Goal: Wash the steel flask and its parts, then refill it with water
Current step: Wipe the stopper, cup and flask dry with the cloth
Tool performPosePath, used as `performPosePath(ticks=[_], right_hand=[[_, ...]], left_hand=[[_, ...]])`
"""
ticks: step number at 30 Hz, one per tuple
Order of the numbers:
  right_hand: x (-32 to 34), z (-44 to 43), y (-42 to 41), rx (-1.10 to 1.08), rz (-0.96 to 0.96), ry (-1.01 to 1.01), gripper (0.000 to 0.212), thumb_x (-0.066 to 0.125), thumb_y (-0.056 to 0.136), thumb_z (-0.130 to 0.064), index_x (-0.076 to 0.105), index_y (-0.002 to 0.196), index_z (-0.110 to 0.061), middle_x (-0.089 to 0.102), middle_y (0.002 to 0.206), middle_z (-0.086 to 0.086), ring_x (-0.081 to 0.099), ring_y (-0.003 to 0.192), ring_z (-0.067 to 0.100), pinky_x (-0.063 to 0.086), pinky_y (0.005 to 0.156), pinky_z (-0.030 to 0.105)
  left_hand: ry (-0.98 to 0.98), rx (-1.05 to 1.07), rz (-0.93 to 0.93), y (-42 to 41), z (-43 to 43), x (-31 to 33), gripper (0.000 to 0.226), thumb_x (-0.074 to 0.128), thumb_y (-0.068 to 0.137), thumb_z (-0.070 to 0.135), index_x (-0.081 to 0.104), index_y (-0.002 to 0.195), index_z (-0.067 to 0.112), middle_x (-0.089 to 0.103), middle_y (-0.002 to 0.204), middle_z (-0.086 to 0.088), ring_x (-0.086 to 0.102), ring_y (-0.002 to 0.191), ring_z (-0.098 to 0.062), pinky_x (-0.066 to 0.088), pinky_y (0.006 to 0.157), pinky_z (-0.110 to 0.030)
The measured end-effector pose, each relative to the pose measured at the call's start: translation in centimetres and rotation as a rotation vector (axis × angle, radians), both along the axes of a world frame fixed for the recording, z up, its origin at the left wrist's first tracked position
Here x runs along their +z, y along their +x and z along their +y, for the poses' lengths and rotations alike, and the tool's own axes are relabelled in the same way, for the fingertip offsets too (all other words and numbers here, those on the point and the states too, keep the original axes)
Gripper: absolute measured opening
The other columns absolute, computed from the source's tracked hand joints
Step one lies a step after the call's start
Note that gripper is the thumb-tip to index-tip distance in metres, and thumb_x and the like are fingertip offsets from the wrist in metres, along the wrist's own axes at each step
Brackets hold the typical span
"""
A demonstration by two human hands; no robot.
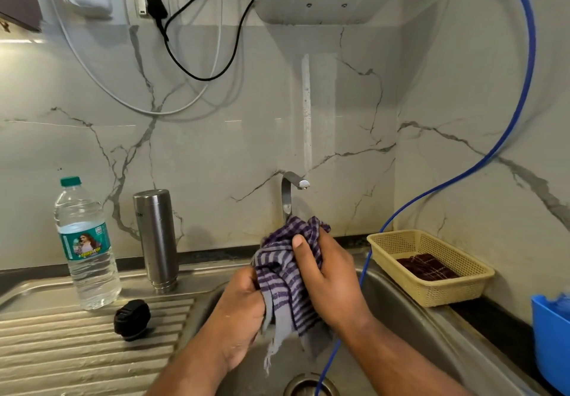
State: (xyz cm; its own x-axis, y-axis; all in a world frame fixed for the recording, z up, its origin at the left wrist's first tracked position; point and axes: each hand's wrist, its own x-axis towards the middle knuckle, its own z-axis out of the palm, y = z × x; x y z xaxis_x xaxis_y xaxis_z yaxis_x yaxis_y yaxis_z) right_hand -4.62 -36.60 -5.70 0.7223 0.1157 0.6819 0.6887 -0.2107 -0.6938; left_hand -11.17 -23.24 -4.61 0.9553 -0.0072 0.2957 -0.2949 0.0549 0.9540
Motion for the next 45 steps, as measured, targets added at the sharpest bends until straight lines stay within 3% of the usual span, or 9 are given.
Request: performPosePath(ticks=[6, 10, 19, 24, 27, 33, 38, 42, 45], right_hand=[[0.2, 0.3, 0.3, 0.177, 0.453, 0.194, 0.039, 0.048, 0.104, -0.049, 0.076, 0.102, -0.021, 0.079, 0.096, -0.003, 0.074, 0.094, 0.012, 0.057, 0.093, 0.038], [1.5, -0.3, 1.0, 0.184, 0.673, 0.162, 0.04, 0.045, 0.107, -0.037, 0.067, 0.082, -0.015, 0.069, 0.074, 0.001, 0.066, 0.066, 0.007, 0.047, 0.058, 0.012], [0.3, 0.0, 1.2, -0.089, 0.327, 0.254, 0.068, 0.034, 0.105, -0.055, 0.071, 0.083, -0.003, 0.073, 0.075, 0.009, 0.071, 0.074, 0.026, 0.053, 0.065, 0.034], [-0.2, 0.9, 0.0, 0.003, 0.125, 0.22, 0.045, 0.041, 0.099, -0.066, 0.067, 0.098, -0.029, 0.074, 0.095, -0.006, 0.071, 0.092, 0.006, 0.057, 0.082, 0.031], [-0.1, 1.2, 0.2, -0.092, 0.03, 0.092, 0.043, 0.047, 0.099, -0.063, 0.06, 0.082, -0.026, 0.067, 0.08, -0.005, 0.064, 0.076, 0.006, 0.053, 0.069, 0.03], [0.6, 0.1, 1.4, -0.061, 0.257, 0.28, 0.054, 0.043, 0.107, -0.041, 0.067, 0.076, -0.004, 0.069, 0.067, 0.011, 0.065, 0.061, 0.019, 0.052, 0.059, 0.029], [-0.1, -0.5, 2.2, 0.048, 0.373, 0.455, 0.039, 0.04, 0.109, -0.019, 0.066, 0.084, -0.005, 0.07, 0.083, 0.021, 0.07, 0.08, 0.033, 0.057, 0.078, 0.049], [-0.6, 0.9, 0.1, -0.023, 0.08, 0.108, 0.024, 0.046, 0.101, -0.039, 0.062, 0.097, -0.023, 0.067, 0.097, -0.004, 0.064, 0.093, 0.008, 0.051, 0.082, 0.026], [-0.6, 0.7, 0.8, -0.146, -0.109, -0.043, 0.044, 0.038, 0.097, -0.067, 0.055, 0.092, -0.027, 0.06, 0.089, -0.01, 0.058, 0.085, 0.004, 0.045, 0.074, 0.02]], left_hand=[[0.58, 0.143, -0.169, 0.3, 0.5, -0.3, 0.027, 0.067, 0.095, 0.004, 0.078, 0.081, 0.025, 0.077, 0.084, 0.011, 0.07, 0.078, 0.001, 0.053, 0.07, -0.015], [0.645, 0.132, -0.261, 0.2, 0.8, -0.3, 0.039, 0.062, 0.092, -0.006, 0.078, 0.082, 0.028, 0.077, 0.087, 0.017, 0.07, 0.083, 0.0, 0.051, 0.072, -0.013], [0.098, 0.184, -0.23, 0.8, -1.0, -0.9, 0.03, 0.058, 0.097, 0.006, 0.081, 0.102, 0.023, 0.079, 0.104, -0.003, 0.073, 0.103, -0.018, 0.058, 0.086, -0.027], [0.288, 0.287, -0.23, 0.9, -1.4, -1.3, 0.041, 0.057, 0.094, -0.007, 0.079, 0.08, 0.025, 0.078, 0.082, 0.002, 0.071, 0.077, -0.008, 0.056, 0.069, -0.022], [0.25, 0.313, -0.184, 1.3, -1.4, -1.9, 0.031, 0.057, 0.091, -0.006, 0.079, 0.083, 0.015, 0.078, 0.086, -0.006, 0.068, 0.08, -0.014, 0.053, 0.071, -0.03], [0.102, 0.218, -0.167, 0.7, -1.7, -1.4, 0.032, 0.057, 0.098, -0.002, 0.082, 0.092, 0.018, 0.08, 0.093, -0.005, 0.072, 0.087, -0.013, 0.057, 0.075, -0.024], [0.037, 0.144, -0.199, 0.2, -2.2, -0.6, 0.028, 0.055, 0.098, 0.002, 0.075, 0.114, 0.014, 0.079, 0.106, -0.002, 0.073, 0.104, -0.012, 0.055, 0.084, -0.018], [-0.269, 0.179, 0.013, 0.0, -2.9, -0.2, 0.03, 0.05, 0.092, -0.002, 0.079, 0.093, 0.006, 0.076, 0.071, -0.005, 0.073, 0.062, -0.009, 0.056, 0.057, -0.017], [-0.408, 0.136, 0.097, -0.5, -3.1, 0.3, 0.033, 0.045, 0.104, 0.012, 0.077, 0.106, 0.009, 0.078, 0.1, -0.014, 0.077, 0.092, -0.024, 0.059, 0.088, -0.041]])
